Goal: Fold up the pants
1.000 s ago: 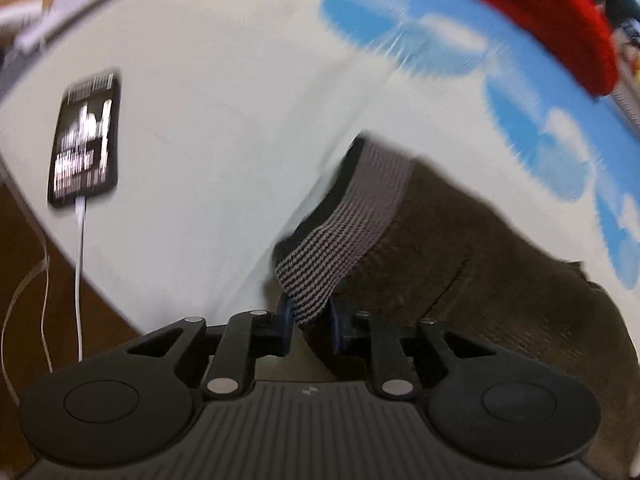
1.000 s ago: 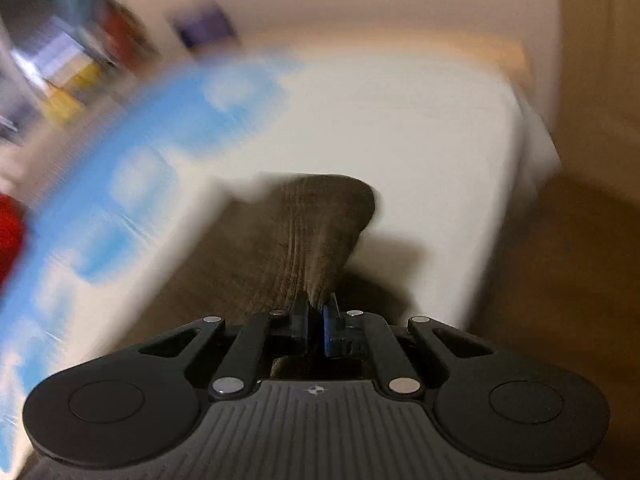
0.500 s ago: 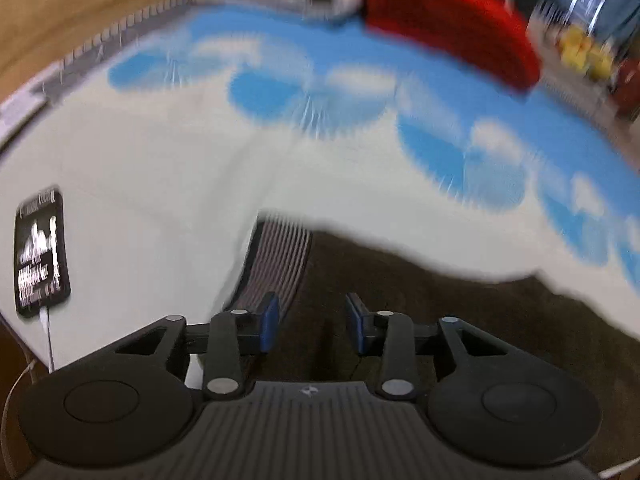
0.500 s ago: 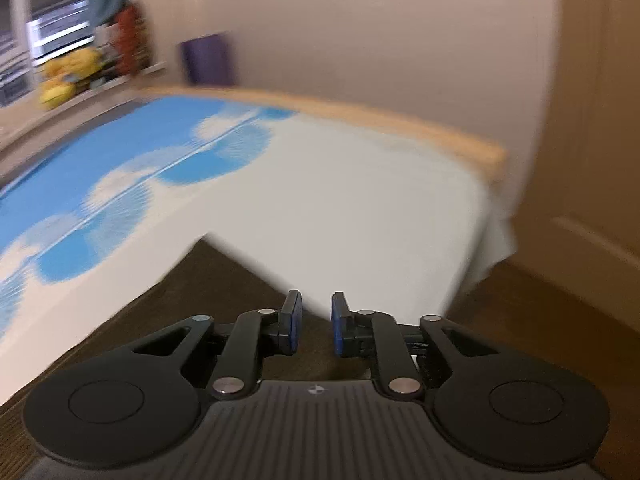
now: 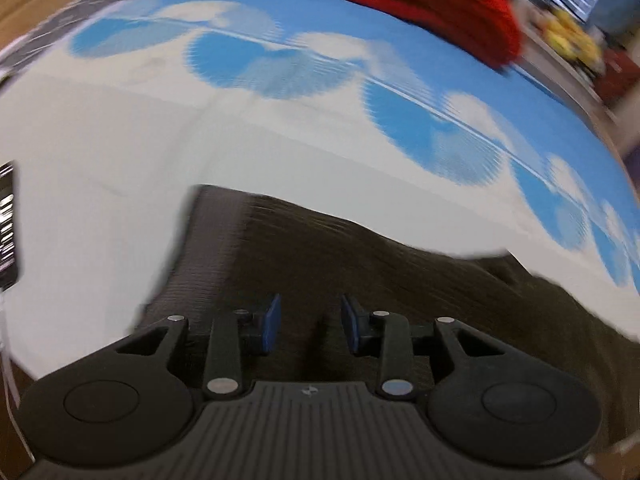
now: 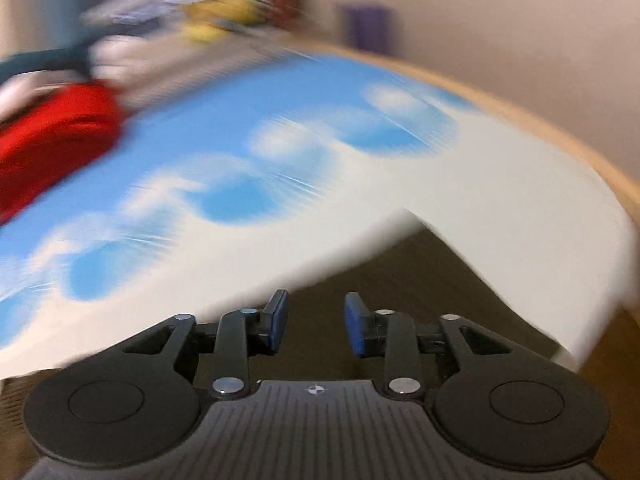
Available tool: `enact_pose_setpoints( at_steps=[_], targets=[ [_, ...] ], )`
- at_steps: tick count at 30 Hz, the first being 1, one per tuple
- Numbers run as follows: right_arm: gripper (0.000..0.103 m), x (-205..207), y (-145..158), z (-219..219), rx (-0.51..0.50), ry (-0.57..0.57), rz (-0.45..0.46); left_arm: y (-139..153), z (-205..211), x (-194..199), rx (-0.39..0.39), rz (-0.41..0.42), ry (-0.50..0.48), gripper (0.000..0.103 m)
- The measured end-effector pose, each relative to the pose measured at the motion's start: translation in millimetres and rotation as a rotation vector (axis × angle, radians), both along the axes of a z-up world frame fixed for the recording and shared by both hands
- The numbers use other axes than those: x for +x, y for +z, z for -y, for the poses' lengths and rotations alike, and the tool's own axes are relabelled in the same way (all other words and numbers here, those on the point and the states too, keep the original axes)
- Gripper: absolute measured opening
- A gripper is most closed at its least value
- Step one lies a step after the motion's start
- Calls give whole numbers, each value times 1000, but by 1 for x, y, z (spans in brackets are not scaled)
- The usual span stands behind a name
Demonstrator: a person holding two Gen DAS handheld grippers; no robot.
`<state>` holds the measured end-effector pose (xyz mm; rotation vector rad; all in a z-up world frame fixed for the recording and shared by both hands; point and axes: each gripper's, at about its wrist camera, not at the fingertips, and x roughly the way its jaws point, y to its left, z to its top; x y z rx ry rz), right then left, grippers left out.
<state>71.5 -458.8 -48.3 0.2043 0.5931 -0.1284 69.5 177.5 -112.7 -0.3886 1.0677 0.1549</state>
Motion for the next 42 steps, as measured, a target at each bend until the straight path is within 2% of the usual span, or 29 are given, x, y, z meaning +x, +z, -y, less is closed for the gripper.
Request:
enact_pose_setpoints(
  at_steps=[1,3,6,8,10,11,13,15,16,17,19,24,31,32,33,34,36,37,39,42],
  targets=[
    [0,5,9,-23,5,105,29,-2,9,1,-3,-6,-41,37],
    [0,18,19,-73,36,323,58,-7,27,1,25,-25,-101,37],
    [2,52,16,-139,110,622,-6,-19,45,7,89,-79,-144,37],
    [2,61,7,-186,104,740,-60,-21,47,6,86,-89,-157,37],
    [9,79,-7,-223,90,809,-124,-24,49,9,77,-94,-172,37],
    [12,90,-14,-235,94,826,-150,-26,51,10,74,-102,-183,37],
    [24,109,-30,-261,105,845,-208,-29,55,11,84,-122,-203,37],
    [28,127,-43,-279,103,862,-249,-30,57,13,99,-137,-218,37],
    [30,116,-44,-286,102,867,-260,-31,58,14,106,-139,-222,37],
    [32,127,-51,-292,112,871,-277,-32,59,16,108,-142,-221,37],
    [39,121,-62,-297,149,885,-331,-35,57,20,106,-151,-211,37],
    [43,137,-85,-309,186,927,-411,-37,60,27,111,-161,-209,37],
    [45,149,-110,-333,147,1010,-487,-39,64,33,120,-165,-211,37],
    [44,149,-110,-334,150,1022,-489,-39,64,32,119,-166,-209,37],
    [38,150,-108,-336,154,1045,-487,-40,64,33,119,-167,-206,37],
    [13,150,-105,-338,153,1068,-476,-40,64,33,121,-169,-204,37],
    [11,152,-92,-340,153,1099,-412,-40,62,34,127,-169,-199,37],
    [11,158,-85,-336,185,1078,-369,-40,62,34,127,-169,-195,37],
    [10,170,-79,-330,234,998,-342,-40,60,34,135,-163,-179,37],
    [12,170,-82,-332,89,884,-266,-39,54,34,149,-165,-154,37]
  ],
)
